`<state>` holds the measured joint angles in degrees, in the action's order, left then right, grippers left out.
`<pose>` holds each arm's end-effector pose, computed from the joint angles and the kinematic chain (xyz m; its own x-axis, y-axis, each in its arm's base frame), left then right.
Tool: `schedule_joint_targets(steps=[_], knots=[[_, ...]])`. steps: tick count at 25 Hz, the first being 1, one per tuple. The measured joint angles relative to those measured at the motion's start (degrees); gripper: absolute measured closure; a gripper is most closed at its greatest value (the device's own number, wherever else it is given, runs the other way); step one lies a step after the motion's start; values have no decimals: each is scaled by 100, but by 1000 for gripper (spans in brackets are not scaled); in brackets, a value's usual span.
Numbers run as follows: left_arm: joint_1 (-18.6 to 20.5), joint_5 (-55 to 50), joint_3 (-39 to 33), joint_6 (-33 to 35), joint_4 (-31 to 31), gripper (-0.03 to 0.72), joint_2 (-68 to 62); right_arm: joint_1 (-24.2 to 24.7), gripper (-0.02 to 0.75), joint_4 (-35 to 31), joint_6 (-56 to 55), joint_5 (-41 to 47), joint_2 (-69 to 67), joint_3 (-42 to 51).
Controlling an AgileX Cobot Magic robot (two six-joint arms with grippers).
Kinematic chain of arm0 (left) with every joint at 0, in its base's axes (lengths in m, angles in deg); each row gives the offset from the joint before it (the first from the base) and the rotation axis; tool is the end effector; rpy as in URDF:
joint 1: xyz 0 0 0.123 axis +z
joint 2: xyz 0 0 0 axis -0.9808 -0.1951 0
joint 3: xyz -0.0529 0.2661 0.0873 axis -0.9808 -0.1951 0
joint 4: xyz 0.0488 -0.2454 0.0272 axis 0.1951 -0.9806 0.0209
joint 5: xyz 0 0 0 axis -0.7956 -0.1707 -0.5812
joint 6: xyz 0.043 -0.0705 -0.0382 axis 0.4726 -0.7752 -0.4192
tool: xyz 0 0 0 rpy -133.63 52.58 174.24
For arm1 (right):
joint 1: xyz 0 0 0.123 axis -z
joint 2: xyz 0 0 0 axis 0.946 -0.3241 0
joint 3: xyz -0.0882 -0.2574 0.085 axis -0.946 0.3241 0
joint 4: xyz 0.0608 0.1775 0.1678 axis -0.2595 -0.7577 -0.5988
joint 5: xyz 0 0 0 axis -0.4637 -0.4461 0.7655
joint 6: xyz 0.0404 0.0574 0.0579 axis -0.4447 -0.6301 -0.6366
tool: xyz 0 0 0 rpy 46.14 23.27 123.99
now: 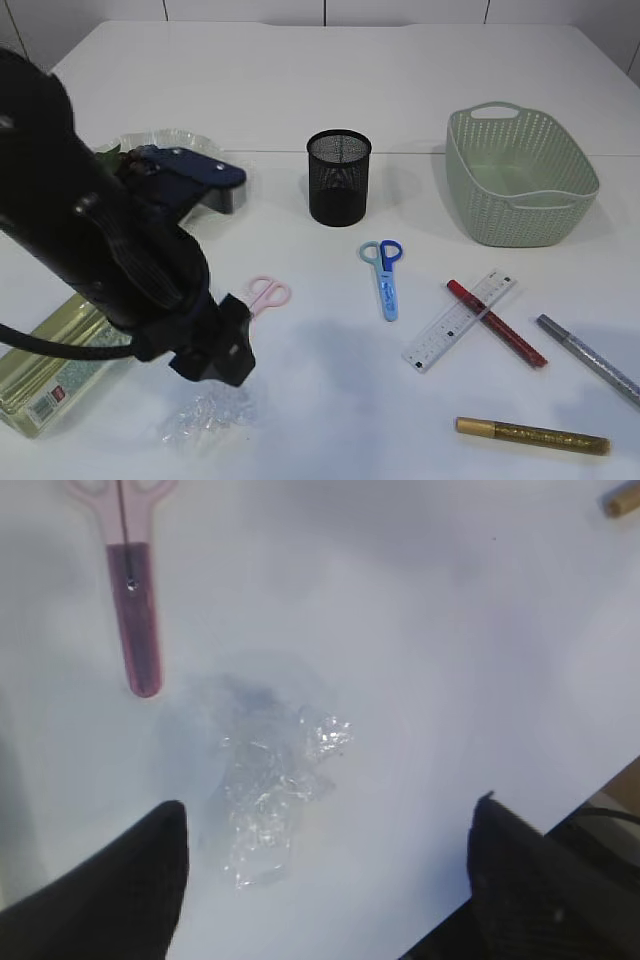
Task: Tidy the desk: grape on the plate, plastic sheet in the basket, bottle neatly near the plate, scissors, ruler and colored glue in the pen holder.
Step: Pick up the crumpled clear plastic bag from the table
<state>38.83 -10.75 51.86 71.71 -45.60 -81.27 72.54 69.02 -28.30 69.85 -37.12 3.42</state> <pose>0.2275 -0.2046 0.2198 -0.7746 0.5480 -0.3158 0.6088 0.7812 -0.1378 0.1308 0.0018 0.2815 -0.8642 0.1366 -0.4843 0.0973 0.9897 0.1054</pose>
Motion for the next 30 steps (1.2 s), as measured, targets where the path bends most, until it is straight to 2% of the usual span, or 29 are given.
schedule_joint_targets(steps=[3, 30], knots=[[-98, 0, 0, 48, 12, 41, -358, 0, 253, 0, 0, 9, 0, 0], [-98, 670, 0, 57, 330, 71, -1676, 0, 253, 0, 0, 39, 0, 0]])
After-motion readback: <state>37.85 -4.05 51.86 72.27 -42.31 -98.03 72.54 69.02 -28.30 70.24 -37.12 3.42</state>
